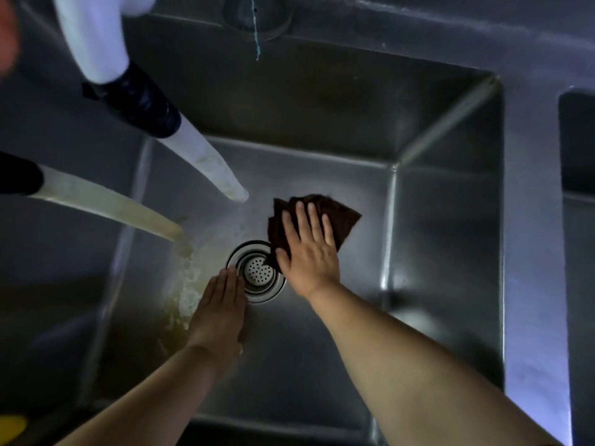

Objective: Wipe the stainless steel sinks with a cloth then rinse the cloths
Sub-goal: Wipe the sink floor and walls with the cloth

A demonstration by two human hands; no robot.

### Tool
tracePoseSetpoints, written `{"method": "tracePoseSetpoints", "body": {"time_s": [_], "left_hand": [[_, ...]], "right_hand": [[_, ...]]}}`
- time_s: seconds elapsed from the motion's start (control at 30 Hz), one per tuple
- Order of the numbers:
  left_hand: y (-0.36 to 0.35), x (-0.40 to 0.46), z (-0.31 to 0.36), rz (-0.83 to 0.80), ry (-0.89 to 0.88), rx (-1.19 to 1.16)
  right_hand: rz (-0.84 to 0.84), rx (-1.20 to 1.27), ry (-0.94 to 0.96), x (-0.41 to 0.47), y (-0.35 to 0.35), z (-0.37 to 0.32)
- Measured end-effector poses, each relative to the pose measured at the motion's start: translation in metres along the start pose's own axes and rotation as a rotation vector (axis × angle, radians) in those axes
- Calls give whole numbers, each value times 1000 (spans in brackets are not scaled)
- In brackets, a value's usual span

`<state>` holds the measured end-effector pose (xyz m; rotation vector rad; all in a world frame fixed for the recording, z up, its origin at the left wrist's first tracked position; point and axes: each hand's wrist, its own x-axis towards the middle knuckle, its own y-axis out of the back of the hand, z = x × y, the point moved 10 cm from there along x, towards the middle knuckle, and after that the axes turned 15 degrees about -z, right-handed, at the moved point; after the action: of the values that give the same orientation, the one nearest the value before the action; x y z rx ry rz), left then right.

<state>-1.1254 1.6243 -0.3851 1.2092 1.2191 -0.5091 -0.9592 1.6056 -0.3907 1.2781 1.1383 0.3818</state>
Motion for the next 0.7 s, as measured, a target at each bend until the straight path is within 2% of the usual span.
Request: {"method": "tracePoseSetpoints", "body": {"time_s": [0.17,0.3,0.43,0.5,0.7], "left_hand": [[1,-5,-2,14,4,19],[5,-14,-7,31,-6,-1],[24,-42,-17,142,-7,-46],[34,-66,-32,167,-27,-153],[31,-140,-92,318,-16,-281]], "right_hand": [[7,117,-349,-59,-21,37],[4,175,-509,-93,-30,43],[-10,198,-539,-100,-31,36],[-19,194,-522,-95,-27,34],[-28,136,-457,-34,-1,38]]}}
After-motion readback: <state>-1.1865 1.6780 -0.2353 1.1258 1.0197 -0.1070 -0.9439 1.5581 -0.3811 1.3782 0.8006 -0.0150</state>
